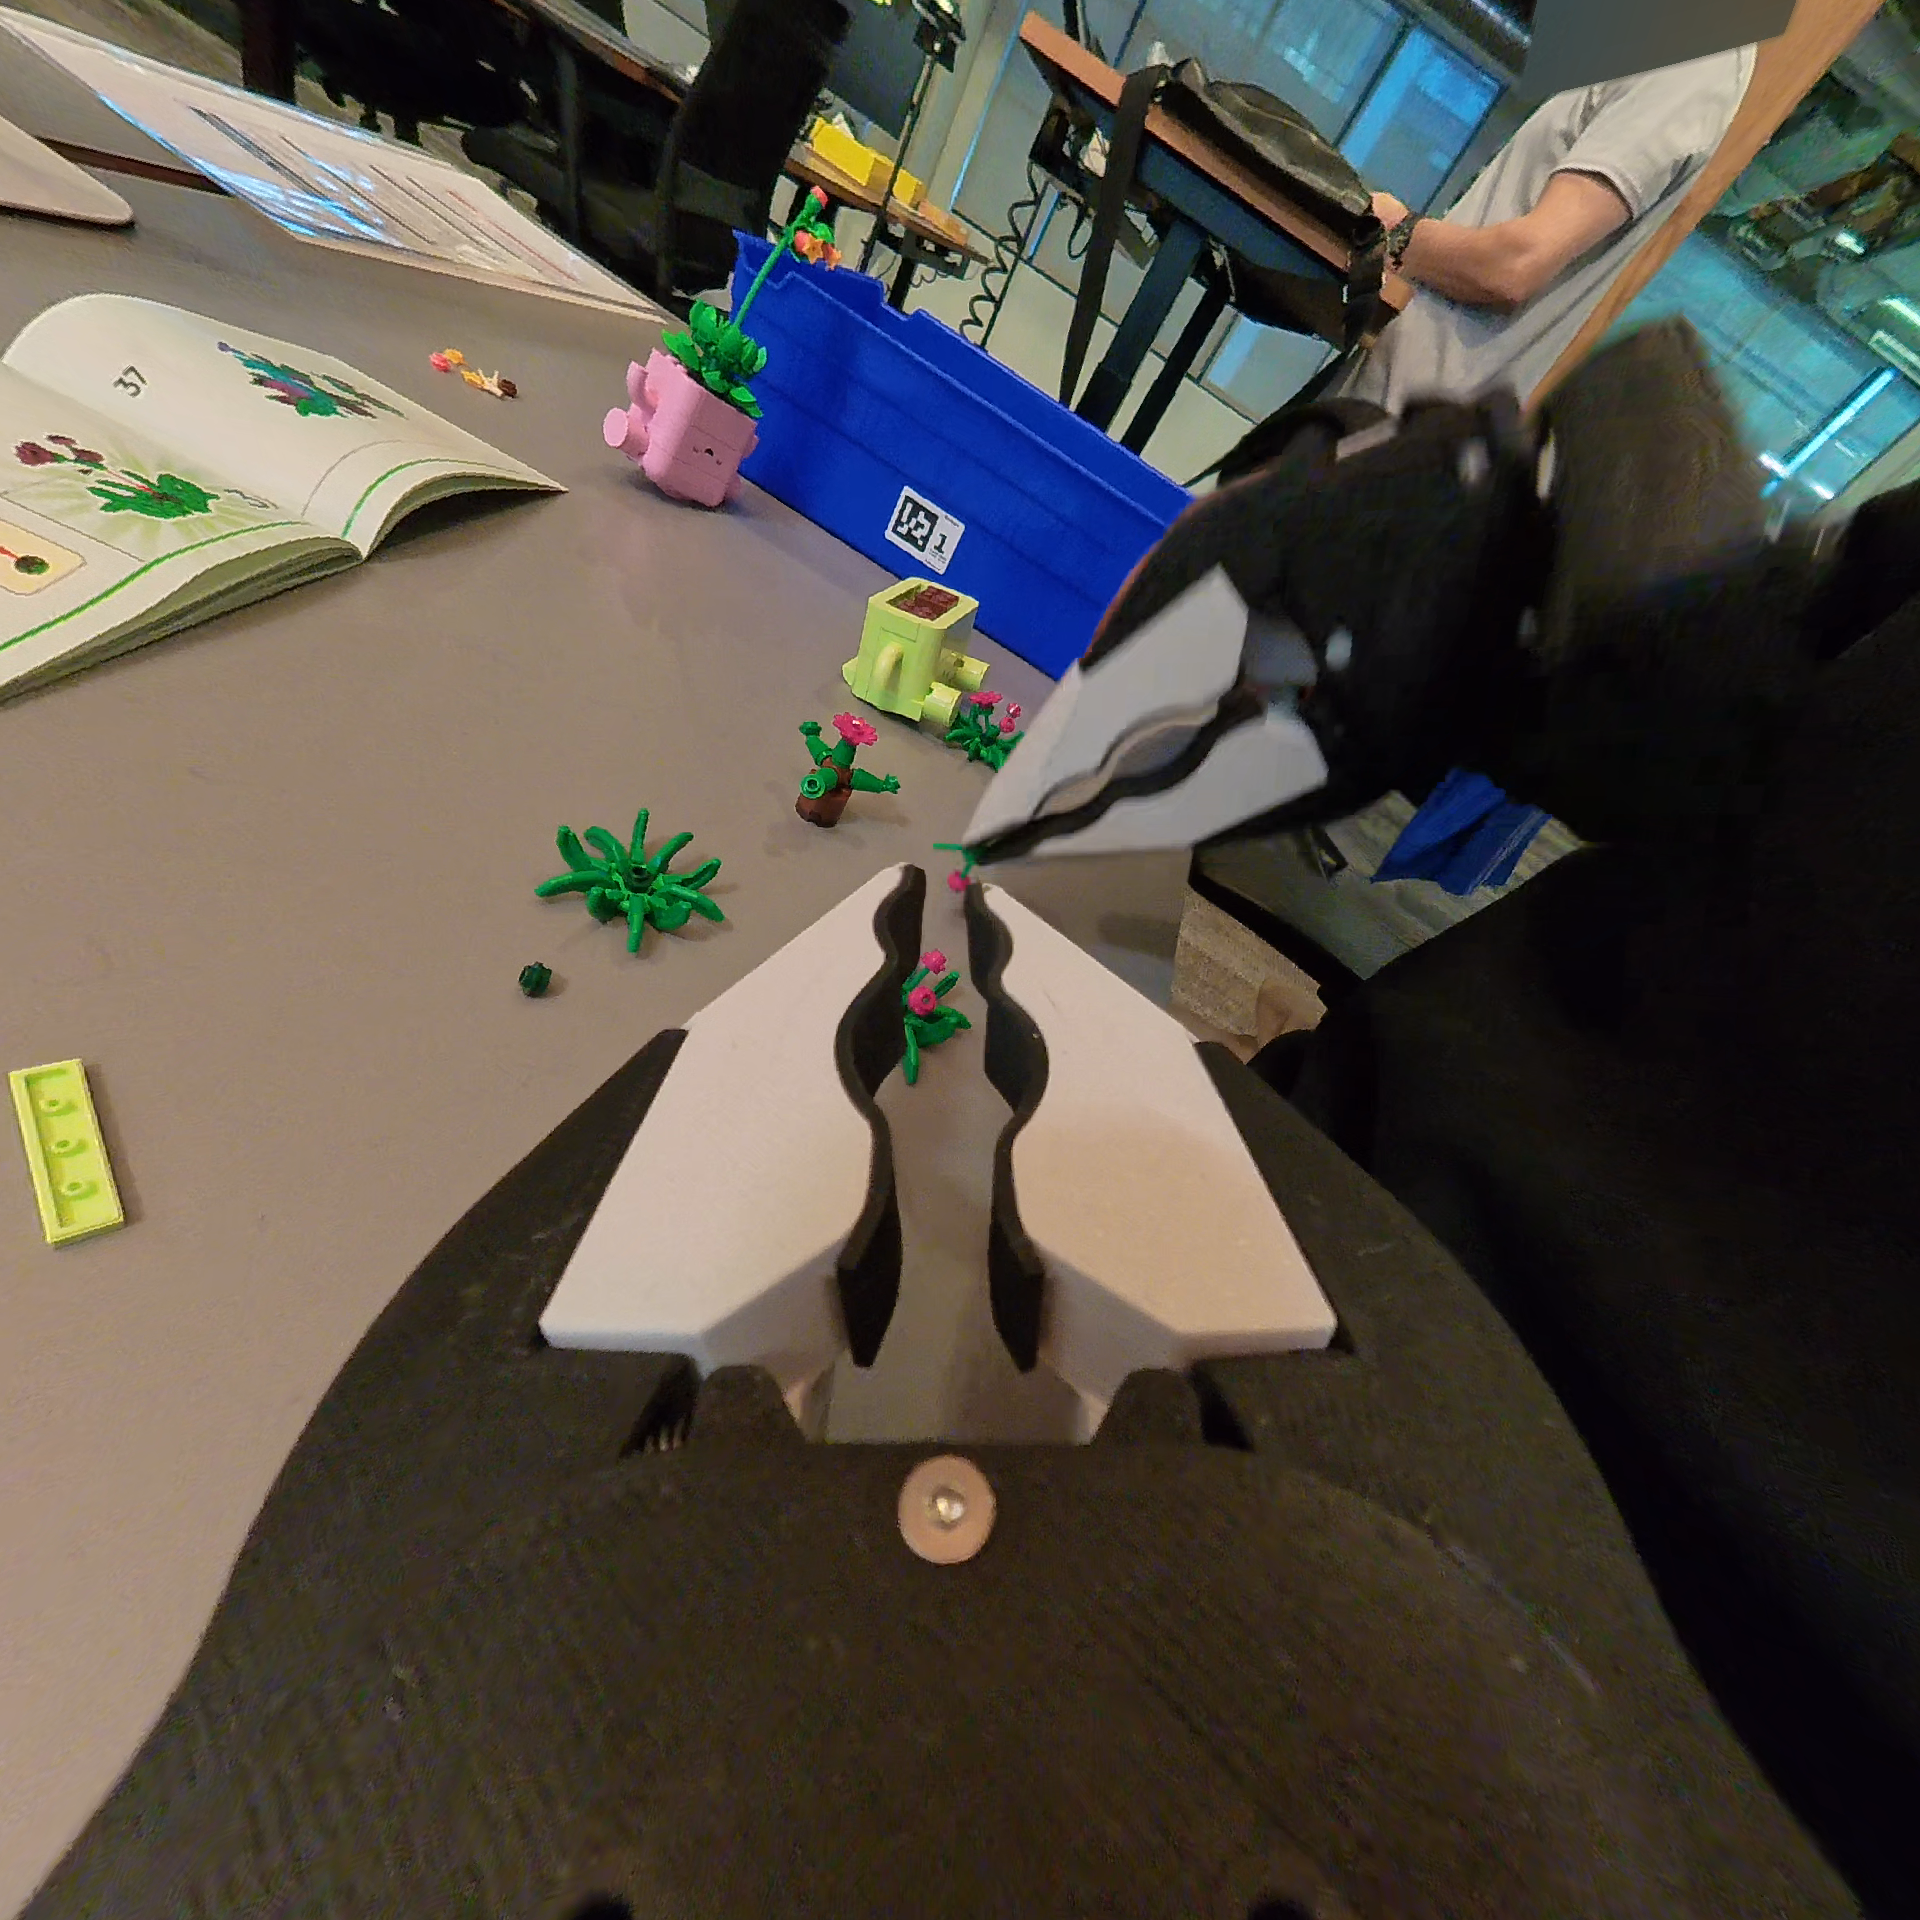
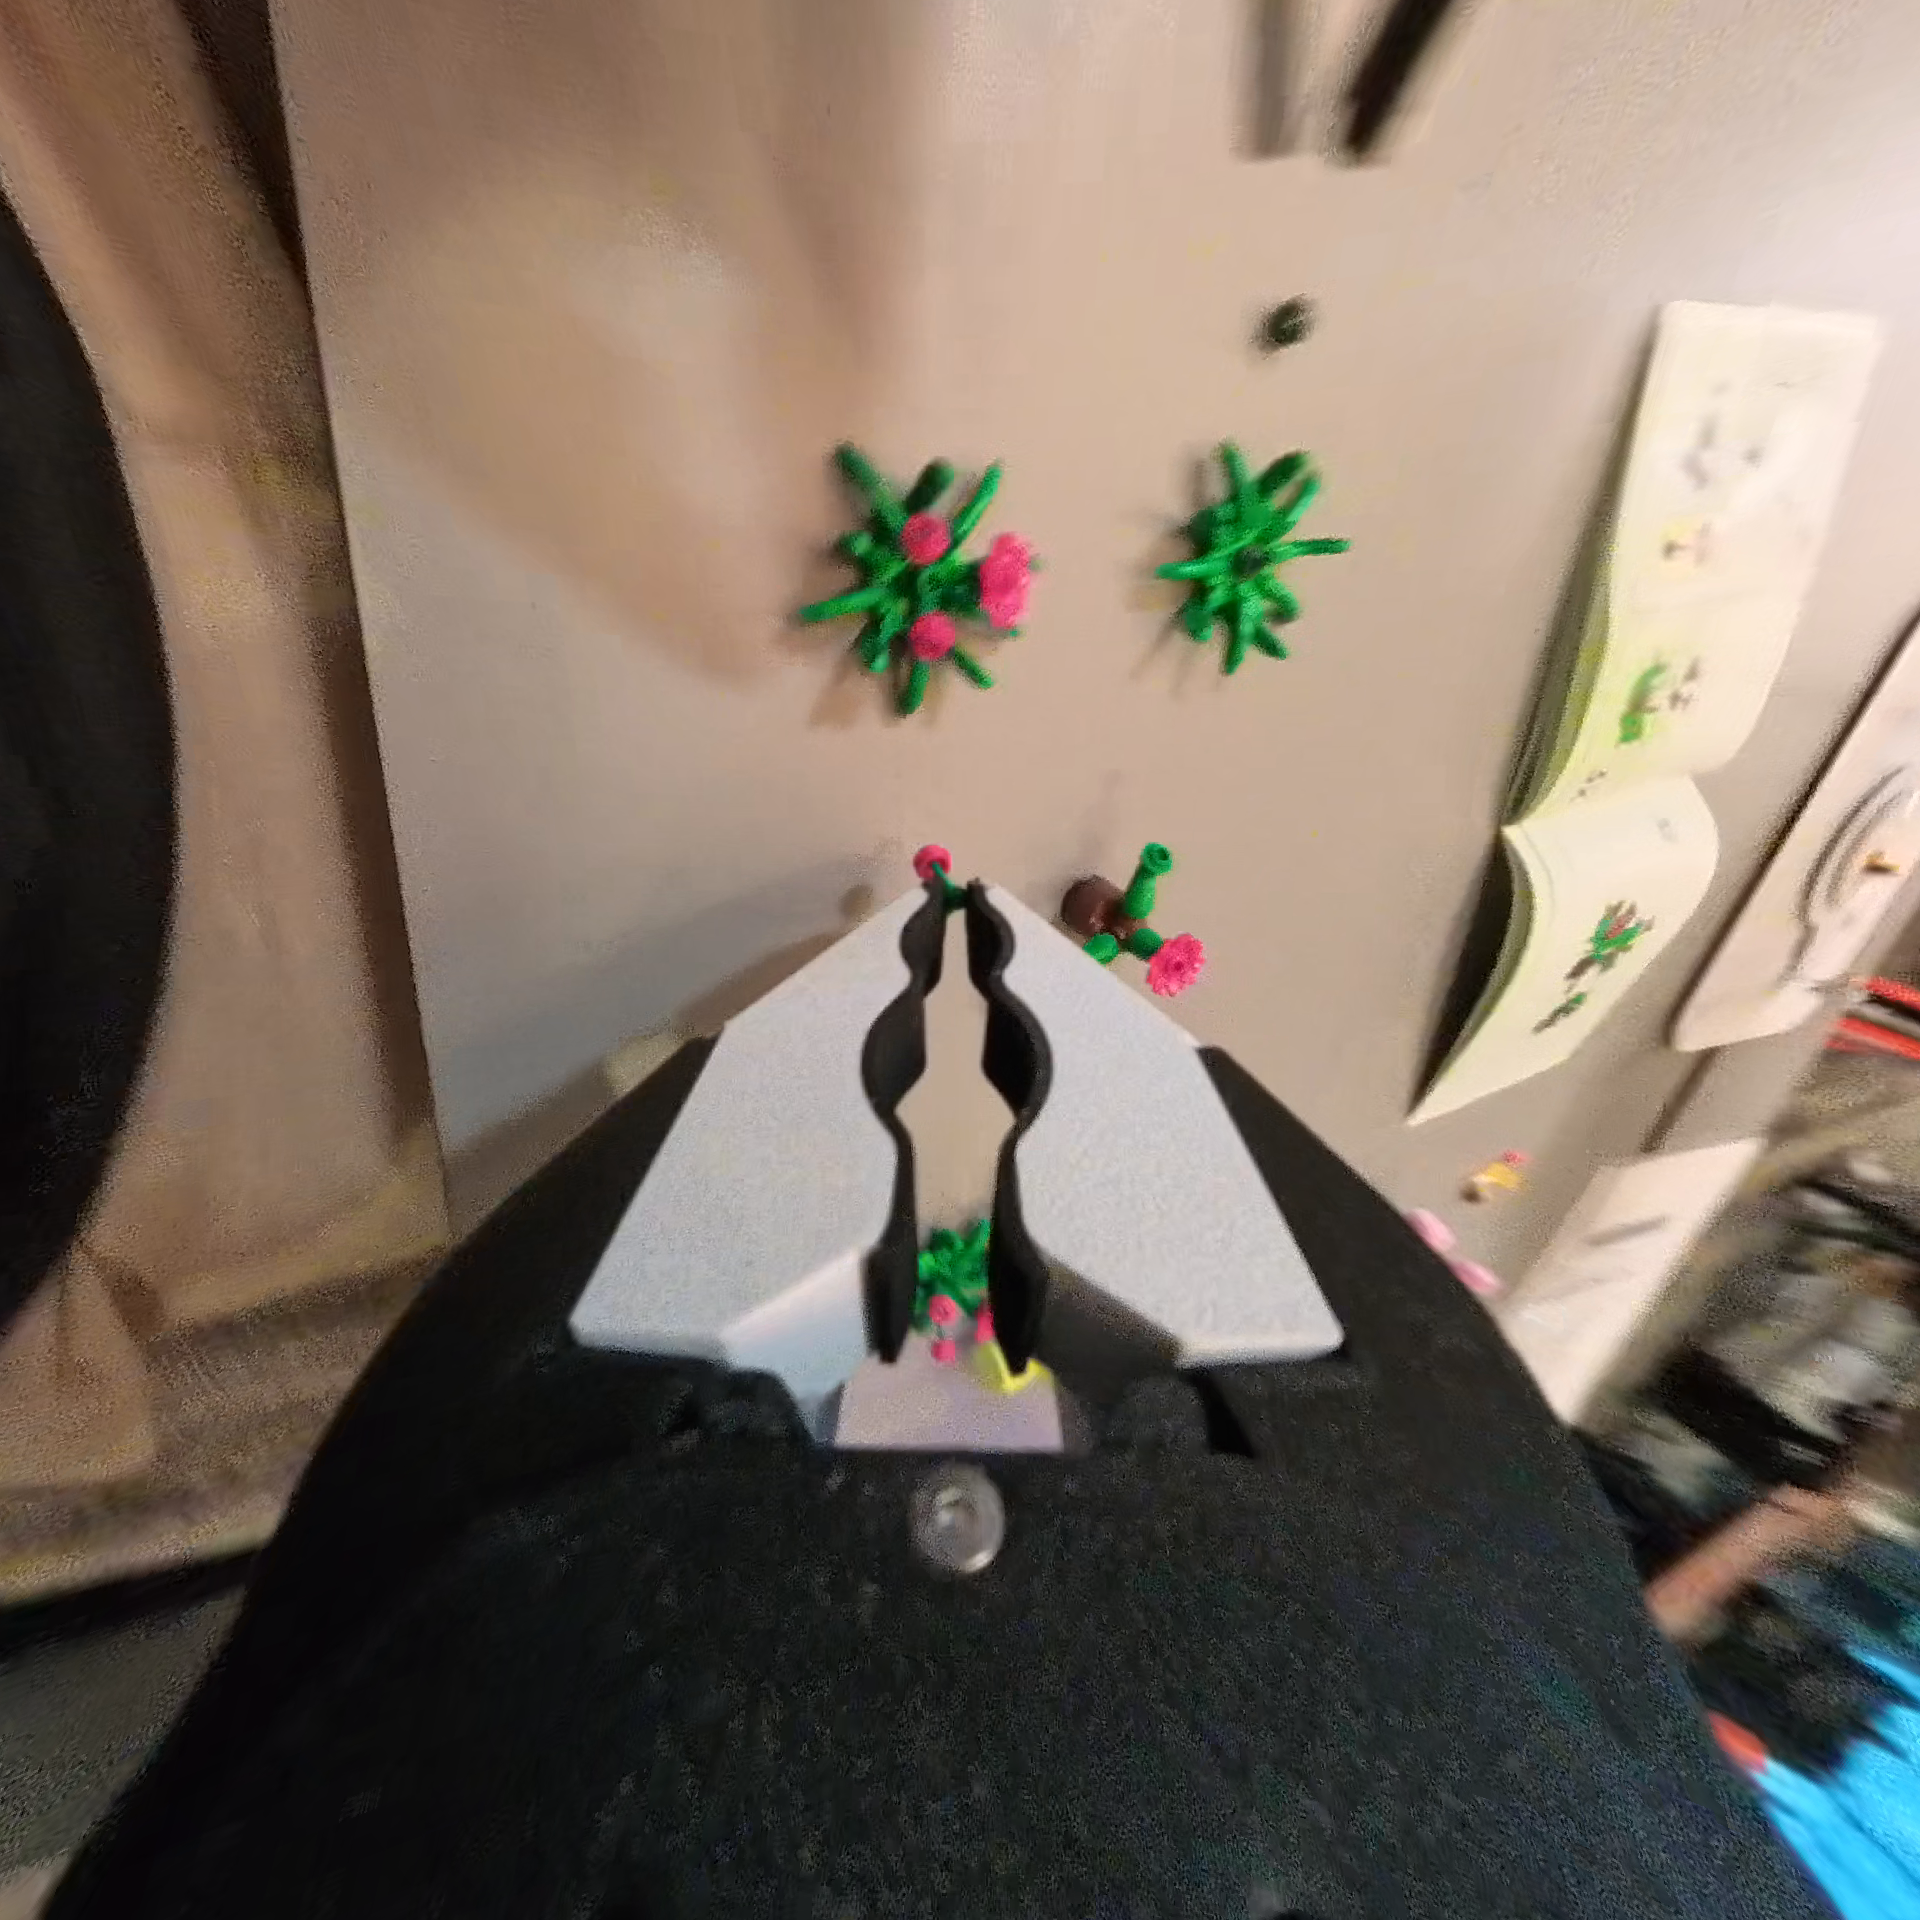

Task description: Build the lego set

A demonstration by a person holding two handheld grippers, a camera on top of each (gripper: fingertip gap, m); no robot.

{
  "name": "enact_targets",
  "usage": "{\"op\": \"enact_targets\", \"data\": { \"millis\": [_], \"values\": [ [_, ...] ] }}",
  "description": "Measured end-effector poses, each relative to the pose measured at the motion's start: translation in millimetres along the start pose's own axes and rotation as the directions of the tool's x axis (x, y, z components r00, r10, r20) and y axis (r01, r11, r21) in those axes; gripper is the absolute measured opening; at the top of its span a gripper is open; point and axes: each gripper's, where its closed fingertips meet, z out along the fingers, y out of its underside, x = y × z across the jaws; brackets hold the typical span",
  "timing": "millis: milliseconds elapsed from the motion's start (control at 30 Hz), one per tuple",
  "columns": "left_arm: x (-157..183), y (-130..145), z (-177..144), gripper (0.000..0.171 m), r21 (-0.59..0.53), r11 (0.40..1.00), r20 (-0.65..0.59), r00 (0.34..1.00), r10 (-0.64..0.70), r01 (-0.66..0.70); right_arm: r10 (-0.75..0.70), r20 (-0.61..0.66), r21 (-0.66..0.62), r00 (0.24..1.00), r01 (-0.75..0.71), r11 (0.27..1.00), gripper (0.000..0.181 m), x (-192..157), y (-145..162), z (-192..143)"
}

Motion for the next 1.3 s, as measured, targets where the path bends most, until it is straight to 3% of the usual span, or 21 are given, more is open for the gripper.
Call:
{"op": "enact_targets", "data": {
  "millis": [67, 133, 267, 467, 533, 600, 800, 867, 1067, 1300],
  "values": [
    [1, -1, 0, 0.008, 0.006, 1.0, -0.005, 1.0, 0.003, -0.003, 0.172, 0.031, 0.174, 0.985, -0.175, 0.969, 0.002, 10, -14, -10],
    [3, -2, 1, 0.011, 0.015, 1.0, -0.019, 1.0, 0.006, -0.006, 0.339, 0.101, 0.352, 0.935, -0.352, 0.867, 0.002, 20, -29, -22],
    [11, -7, 2, 0.021, 0.05, 0.999, -0.059, 0.998, 0.024, -0.021, 0.516, 0.376, 0.618, 0.77, -0.623, 0.48, 0.002, 37, -59, -56],
    [29, -16, 1, 0.026, 0.112, 0.993, -0.134, 0.99, 0.051, -0.036, 0.365, 0.746, 0.63, 0.557, -0.768, -0.116, 0.001, 56, -81, -101],
    [39, -23, 0, 0.026, 0.153, 0.988, -0.186, 0.981, 0.053, -0.024, 0.299, 0.804, 0.584, 0.514, -0.779, -0.229, 0.001, 60, -85, -109],
    [49, -31, -3, 0.026, 0.206, 0.978, -0.231, 0.971, 0.053, -0.004, 0.325, 0.801, 0.581, 0.503, -0.784, -0.219, 0.001, 60, -89, -101],
    [41, -44, -14, 0.01, 0.306, 0.946, -0.223, 0.974, -0.037, 0.106, 0.424, 0.707, 0.666, 0.566, -0.734, -0.131, 0.001, 56, -100, -92],
    [37, -45, -17, 0.0, 0.314, 0.939, -0.225, 0.972, -0.067, 0.137, 0.441, 0.678, 0.692, 0.588, -0.714, -0.111, 0.002, 55, -103, -93],
    [35, -47, -22, 0.0, 0.321, 0.938, -0.226, 0.973, -0.054, 0.127, 0.46, 0.637, 0.72, 0.619, -0.691, -0.068, 0.002, 51, -105, -90],
    [34, -46, -24, 0.0, 0.314, 0.943, -0.23, 0.972, -0.041, 0.114, 0.487, 0.562, 0.751, 0.668, -0.659, 0.038, 0.001, 41, -107, -82]
  ]
}}
